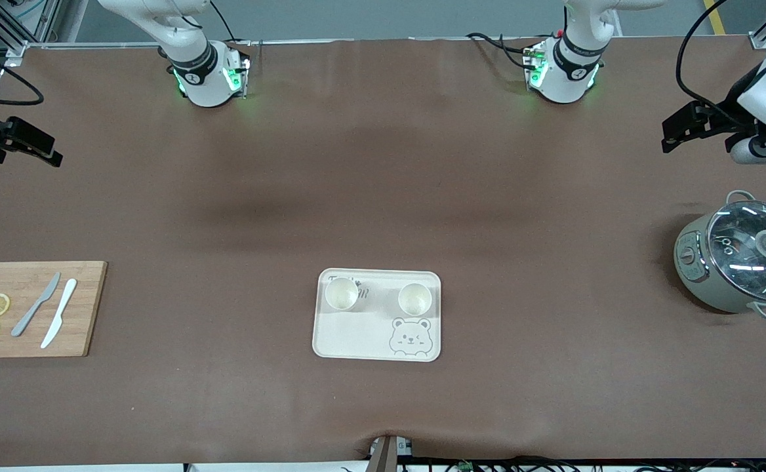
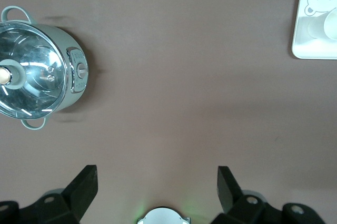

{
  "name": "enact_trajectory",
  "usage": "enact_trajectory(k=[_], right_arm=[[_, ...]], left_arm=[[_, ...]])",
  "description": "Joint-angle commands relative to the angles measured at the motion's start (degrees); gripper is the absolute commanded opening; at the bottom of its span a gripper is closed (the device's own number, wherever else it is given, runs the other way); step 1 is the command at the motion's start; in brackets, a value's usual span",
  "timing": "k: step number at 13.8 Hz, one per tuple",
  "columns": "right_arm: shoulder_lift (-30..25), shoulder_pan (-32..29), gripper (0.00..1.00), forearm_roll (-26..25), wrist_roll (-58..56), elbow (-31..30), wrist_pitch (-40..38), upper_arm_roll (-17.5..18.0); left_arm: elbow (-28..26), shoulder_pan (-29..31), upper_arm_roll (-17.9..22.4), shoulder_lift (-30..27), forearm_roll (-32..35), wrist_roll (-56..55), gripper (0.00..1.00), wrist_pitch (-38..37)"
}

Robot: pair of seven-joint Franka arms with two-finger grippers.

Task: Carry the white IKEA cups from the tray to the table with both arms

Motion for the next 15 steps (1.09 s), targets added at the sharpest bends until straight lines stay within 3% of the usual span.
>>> enact_trajectory(k=[1,5,15], right_arm=[[0.43,0.01,1.0,-0.49,-0.68,1.23,-0.43,0.35],[0.43,-0.26,1.0,-0.66,-0.59,1.23,-0.43,0.26],[0.52,-0.61,1.0,-0.66,-0.42,0.88,-0.6,0.09]], left_arm=[[1.57,0.35,-0.13,0.63,0.57,0.78,1.0,-0.87],[1.83,-0.17,-0.13,1.33,0.65,-0.18,1.0,-0.78],[3.76,-5.79,-2.07,9.76,0.04,-5.18,1.0,2.65]])
